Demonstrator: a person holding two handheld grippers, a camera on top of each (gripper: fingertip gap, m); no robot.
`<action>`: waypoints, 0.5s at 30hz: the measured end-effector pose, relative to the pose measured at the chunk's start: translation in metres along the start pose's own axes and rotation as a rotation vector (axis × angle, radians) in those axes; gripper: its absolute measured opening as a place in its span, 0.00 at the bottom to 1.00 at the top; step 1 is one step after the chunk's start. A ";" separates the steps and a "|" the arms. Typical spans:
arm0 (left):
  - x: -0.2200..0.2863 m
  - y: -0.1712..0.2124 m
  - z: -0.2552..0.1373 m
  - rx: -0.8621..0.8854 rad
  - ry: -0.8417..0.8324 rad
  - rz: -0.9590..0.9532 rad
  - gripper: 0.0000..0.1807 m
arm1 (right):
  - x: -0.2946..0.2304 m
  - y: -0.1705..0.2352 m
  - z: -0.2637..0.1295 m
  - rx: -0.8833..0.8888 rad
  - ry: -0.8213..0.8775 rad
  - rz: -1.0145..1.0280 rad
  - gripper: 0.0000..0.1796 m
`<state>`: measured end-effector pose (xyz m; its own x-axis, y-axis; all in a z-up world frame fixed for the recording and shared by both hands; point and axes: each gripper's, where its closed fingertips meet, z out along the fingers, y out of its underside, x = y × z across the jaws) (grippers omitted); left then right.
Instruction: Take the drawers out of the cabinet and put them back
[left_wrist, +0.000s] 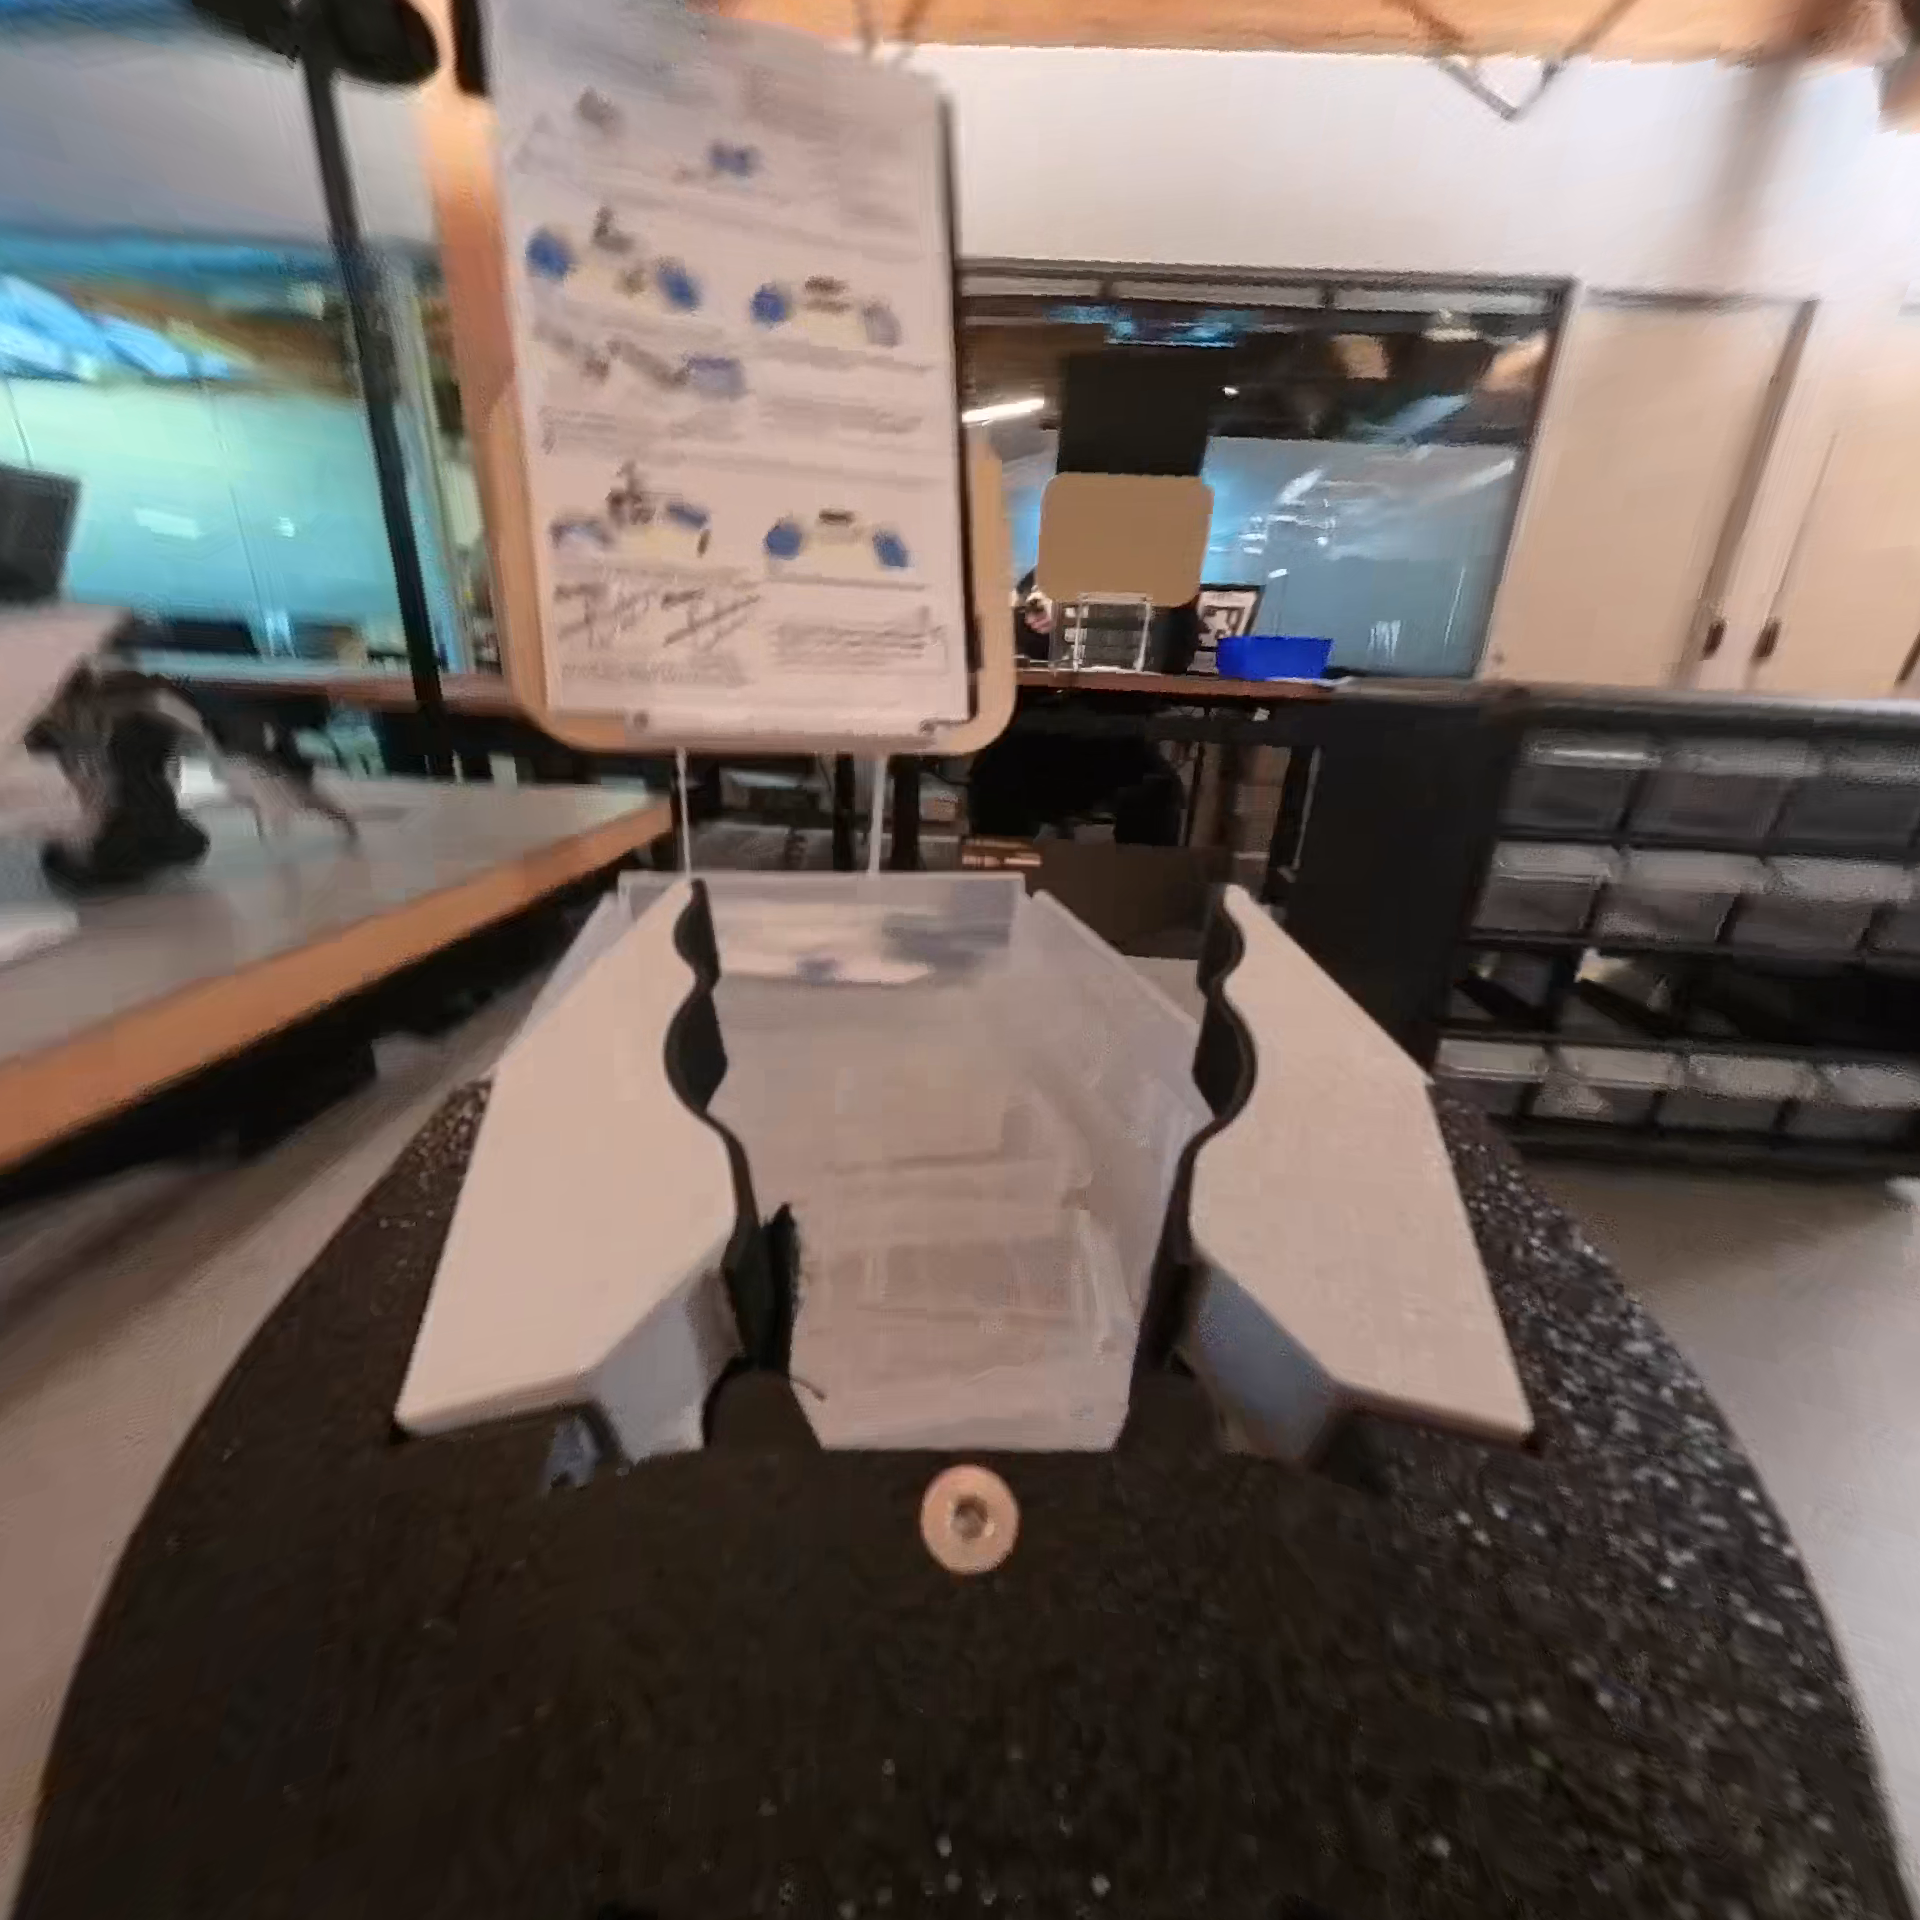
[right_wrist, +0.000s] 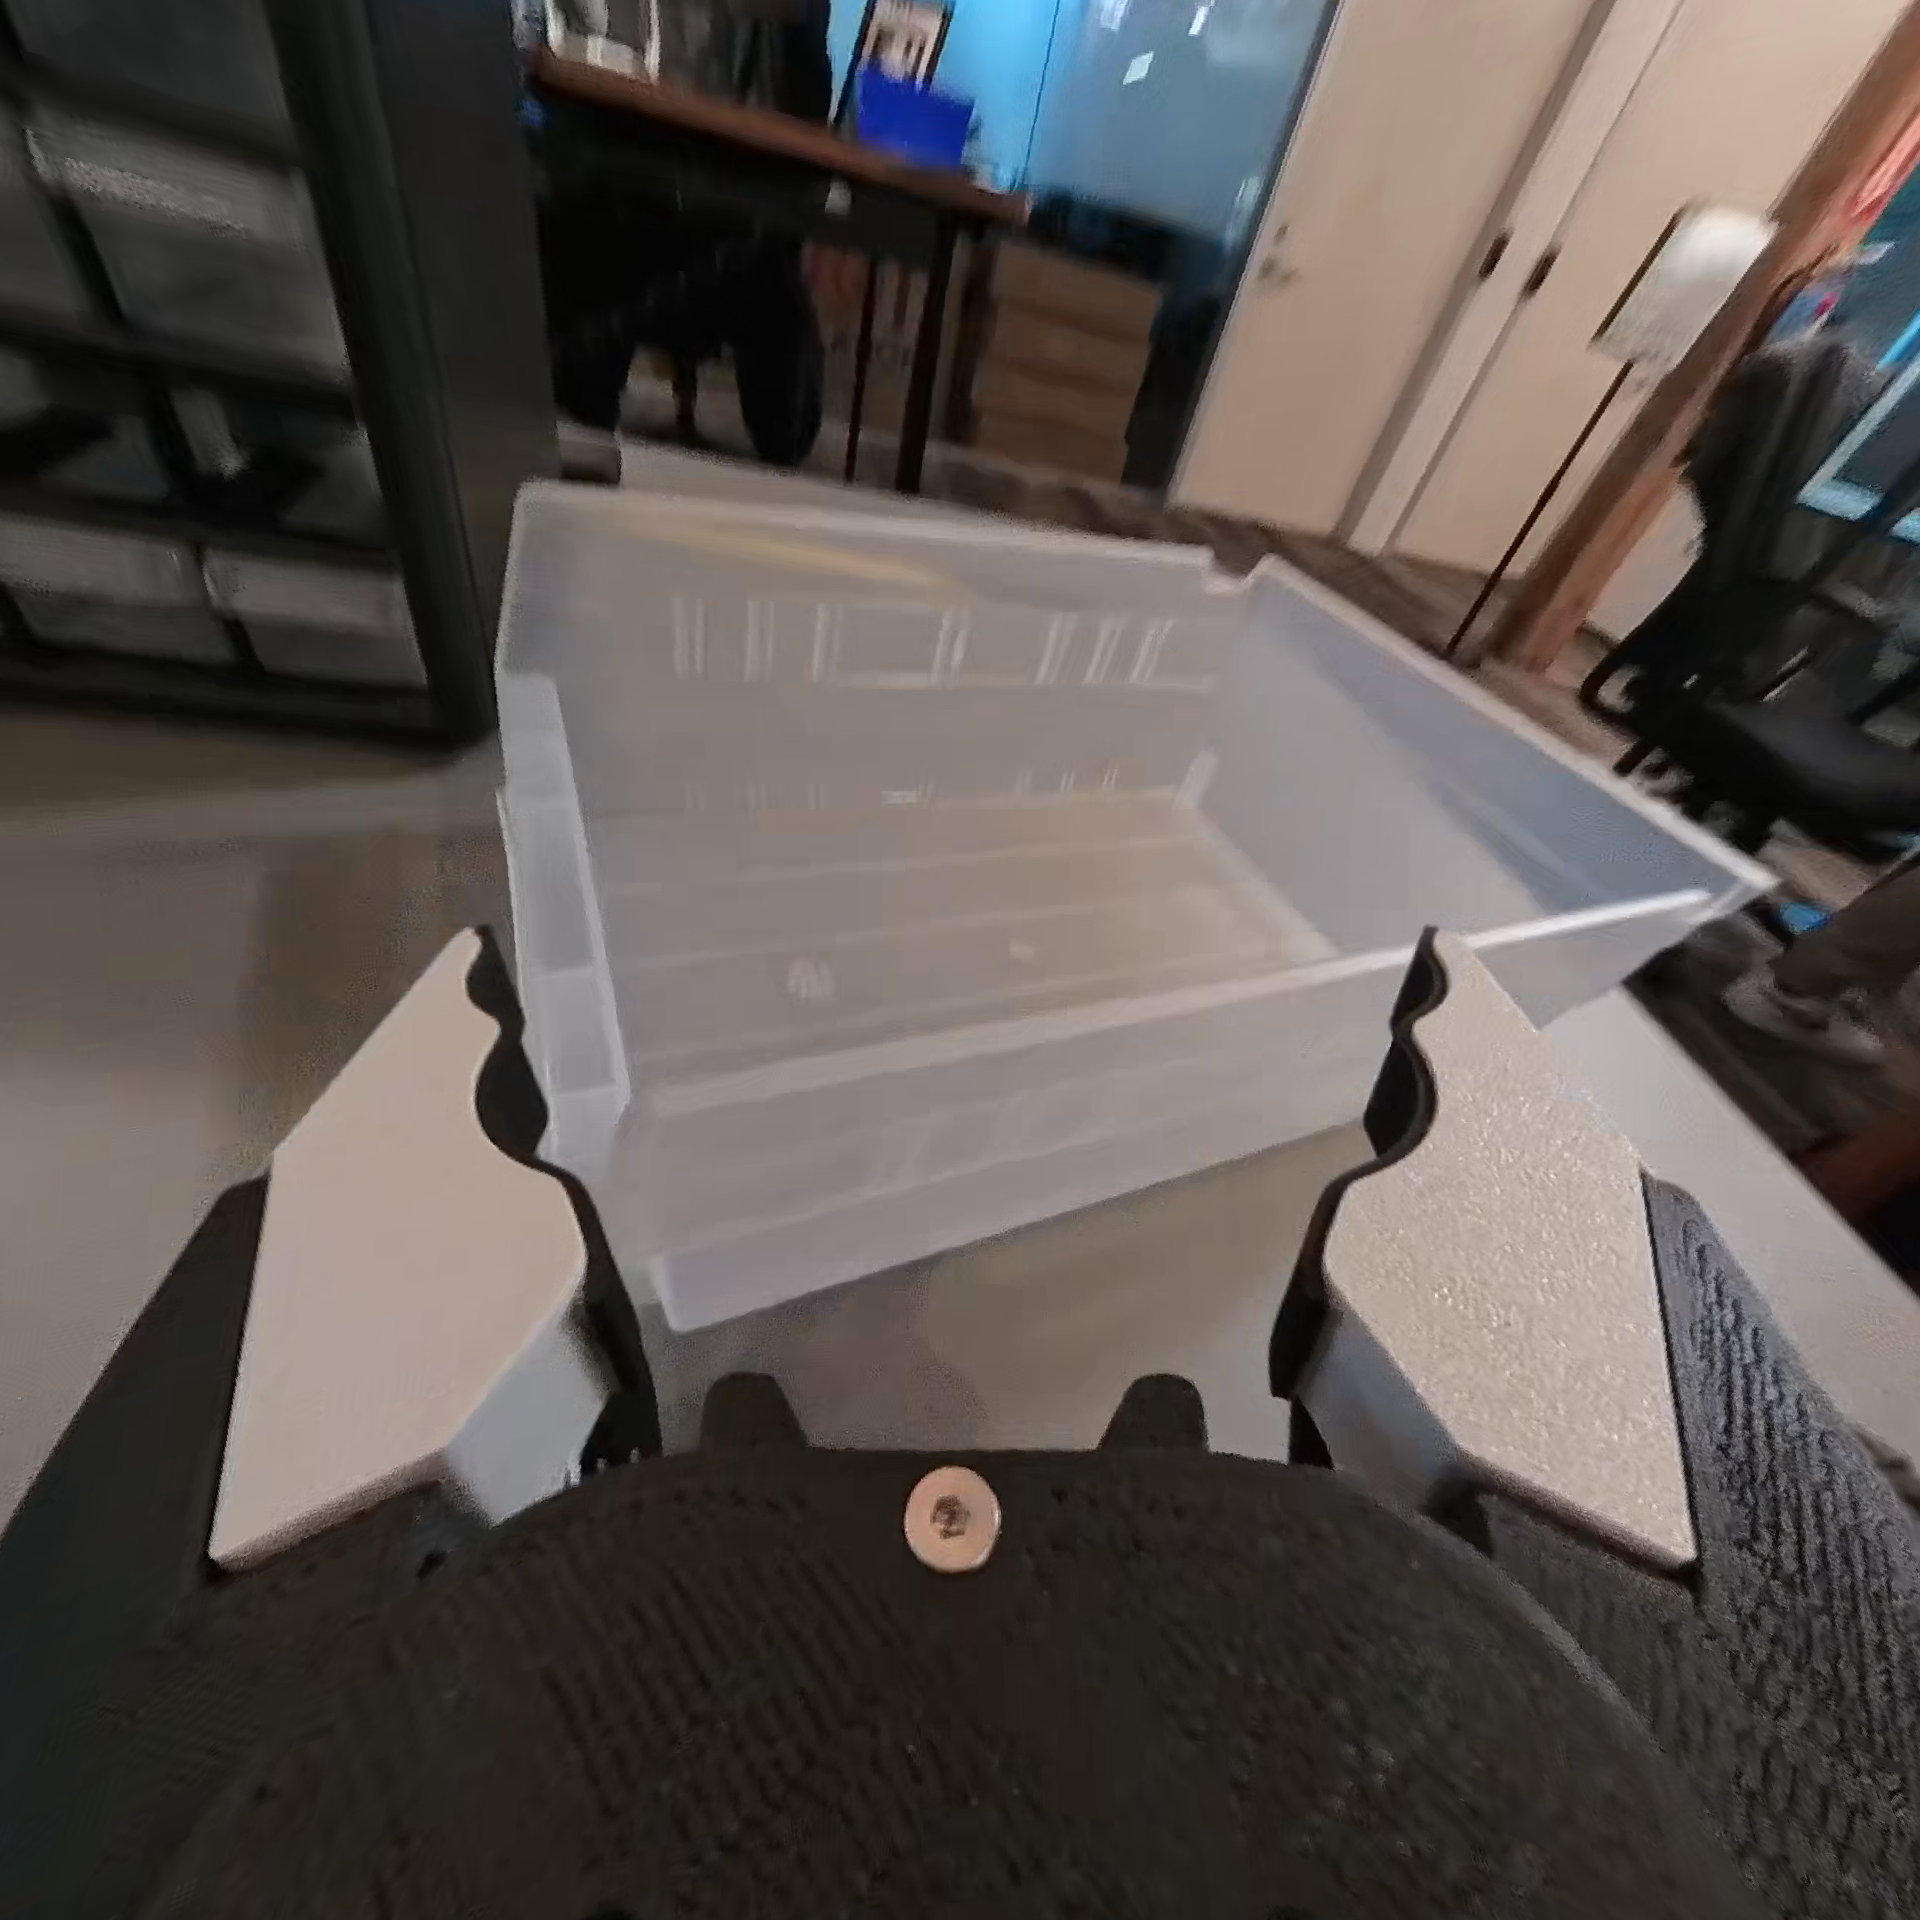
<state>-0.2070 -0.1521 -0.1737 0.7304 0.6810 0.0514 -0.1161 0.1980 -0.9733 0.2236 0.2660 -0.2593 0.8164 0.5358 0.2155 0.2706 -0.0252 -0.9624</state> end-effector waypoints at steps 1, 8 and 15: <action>-0.005 0.008 -0.002 -0.013 0.006 -0.057 0.51 | -0.002 0.010 0.003 -0.048 -0.007 0.001 0.89; -0.010 0.023 -0.005 -0.052 0.001 -0.059 0.50 | 0.037 0.044 -0.011 -0.191 0.053 0.084 0.71; -0.057 0.028 -0.006 -0.111 -0.116 -0.049 0.49 | 0.115 0.062 -0.018 -0.188 0.154 0.231 0.37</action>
<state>-0.2475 -0.1899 -0.2056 0.6497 0.7509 0.1188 -0.0027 0.1585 -0.9874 0.3433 0.3103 -0.2908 0.9307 0.3645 0.0313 0.1470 -0.2943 -0.9443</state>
